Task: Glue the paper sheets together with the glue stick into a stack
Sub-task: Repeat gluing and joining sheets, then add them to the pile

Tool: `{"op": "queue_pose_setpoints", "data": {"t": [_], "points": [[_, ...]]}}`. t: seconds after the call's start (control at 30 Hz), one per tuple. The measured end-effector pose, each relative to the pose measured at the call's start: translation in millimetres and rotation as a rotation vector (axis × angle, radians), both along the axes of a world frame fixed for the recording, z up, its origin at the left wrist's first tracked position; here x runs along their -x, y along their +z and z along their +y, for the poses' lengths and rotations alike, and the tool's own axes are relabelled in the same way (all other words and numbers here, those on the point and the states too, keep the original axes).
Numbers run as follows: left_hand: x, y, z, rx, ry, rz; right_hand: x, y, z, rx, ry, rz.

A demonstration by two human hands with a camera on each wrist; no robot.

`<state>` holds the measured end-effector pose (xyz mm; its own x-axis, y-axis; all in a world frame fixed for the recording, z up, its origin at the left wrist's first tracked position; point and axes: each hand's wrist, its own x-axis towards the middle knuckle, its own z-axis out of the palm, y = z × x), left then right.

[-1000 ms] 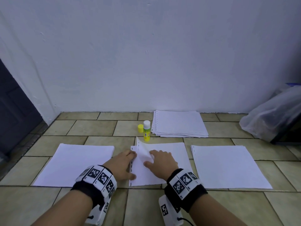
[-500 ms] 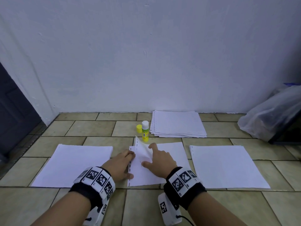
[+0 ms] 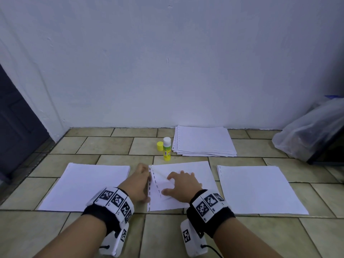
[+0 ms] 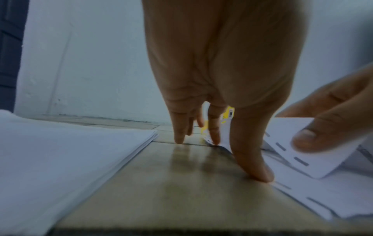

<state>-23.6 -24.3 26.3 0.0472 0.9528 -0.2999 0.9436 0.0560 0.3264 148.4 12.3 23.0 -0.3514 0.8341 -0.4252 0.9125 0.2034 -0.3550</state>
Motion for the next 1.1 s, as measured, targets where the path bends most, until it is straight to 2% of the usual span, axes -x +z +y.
{"op": "queue_pose_setpoints", "data": {"t": [0.17, 0.7, 0.97, 1.1], "points": [[5, 1, -5, 0.018, 0.033, 0.080, -1, 1, -2, 0.014, 0.004, -0.001], [3, 4, -4, 0.028, 0.032, 0.136, 3, 2, 2, 0.059, 0.005, 0.030], [5, 13, -2, 0.090, 0.049, 0.087, 1, 14, -2, 0.070, 0.018, -0.056], [-7, 11, -3, 0.077, 0.048, 0.135, 2, 14, -3, 0.059, 0.037, -0.077]]}}
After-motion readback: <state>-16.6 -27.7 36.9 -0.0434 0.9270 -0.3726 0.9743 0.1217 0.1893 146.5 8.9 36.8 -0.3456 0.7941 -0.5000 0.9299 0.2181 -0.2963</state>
